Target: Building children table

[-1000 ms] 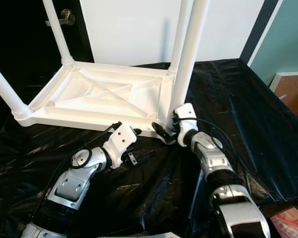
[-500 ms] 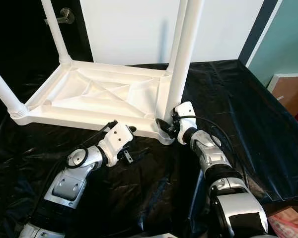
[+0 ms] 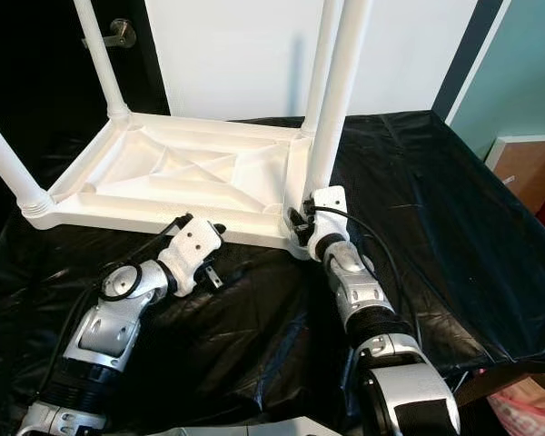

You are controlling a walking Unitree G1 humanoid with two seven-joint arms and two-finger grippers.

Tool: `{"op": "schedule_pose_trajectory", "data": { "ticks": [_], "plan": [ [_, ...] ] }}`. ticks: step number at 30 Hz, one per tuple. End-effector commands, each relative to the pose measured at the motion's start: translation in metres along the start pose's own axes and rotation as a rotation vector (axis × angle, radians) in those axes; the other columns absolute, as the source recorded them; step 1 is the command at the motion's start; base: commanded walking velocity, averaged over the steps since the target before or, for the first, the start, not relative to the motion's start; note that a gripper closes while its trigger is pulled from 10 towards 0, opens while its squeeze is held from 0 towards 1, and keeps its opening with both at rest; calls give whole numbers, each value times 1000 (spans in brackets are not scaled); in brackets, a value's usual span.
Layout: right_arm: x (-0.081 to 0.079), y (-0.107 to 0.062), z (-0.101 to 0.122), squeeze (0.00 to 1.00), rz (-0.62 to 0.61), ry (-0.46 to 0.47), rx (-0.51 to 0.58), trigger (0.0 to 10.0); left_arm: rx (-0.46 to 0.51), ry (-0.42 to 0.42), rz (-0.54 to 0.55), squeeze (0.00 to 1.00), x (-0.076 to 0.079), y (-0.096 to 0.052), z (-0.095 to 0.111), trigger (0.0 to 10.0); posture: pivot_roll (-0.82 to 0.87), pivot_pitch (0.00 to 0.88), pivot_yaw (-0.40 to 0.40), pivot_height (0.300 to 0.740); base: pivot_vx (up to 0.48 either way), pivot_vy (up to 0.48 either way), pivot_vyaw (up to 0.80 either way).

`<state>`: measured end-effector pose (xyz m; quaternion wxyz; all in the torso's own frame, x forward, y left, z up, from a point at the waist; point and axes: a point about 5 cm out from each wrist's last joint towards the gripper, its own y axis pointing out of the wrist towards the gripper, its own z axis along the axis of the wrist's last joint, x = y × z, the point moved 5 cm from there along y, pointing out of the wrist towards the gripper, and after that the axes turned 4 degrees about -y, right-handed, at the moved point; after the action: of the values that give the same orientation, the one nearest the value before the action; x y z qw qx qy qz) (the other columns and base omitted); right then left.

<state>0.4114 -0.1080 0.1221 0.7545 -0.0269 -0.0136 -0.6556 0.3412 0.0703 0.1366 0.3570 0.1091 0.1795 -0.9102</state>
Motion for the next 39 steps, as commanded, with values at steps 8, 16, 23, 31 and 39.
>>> {"op": "schedule_pose_trajectory", "data": {
  "ticks": [8, 16, 23, 31, 39],
  "plan": [
    [-8, -10, -16, 0, -251, 73, -70, 10000, 18, -26, 185, 0, -44, 2, 6, 10000, 3, 36, -2, 740, 0, 0, 0],
    [5, -13, -13, 0, -322, 57, -50, 10000, 12, -17, 199, 0, -56, 0, 4, 10000, -1, 36, 2, 740, 0, 0, 0],
    [19, -19, -3, 1000, -382, 14, 11, 10000, 7, 4, 213, 0, -66, 0, 3, 10000, -1, 36, 1, 740, 0, 0, 0],
    [42, -23, -4, 792, -471, 2, 8, 10000, 4, 24, 223, 0, -75, -2, 4, 10000, -5, 37, 1, 740, 0, 0, 0],
    [64, -38, -6, 0, -551, -22, 29, 10000, -6, 55, 265, 0, -95, -5, 5, 10000, -9, 35, 0, 740, 0, 0, 0]
  ]
}}
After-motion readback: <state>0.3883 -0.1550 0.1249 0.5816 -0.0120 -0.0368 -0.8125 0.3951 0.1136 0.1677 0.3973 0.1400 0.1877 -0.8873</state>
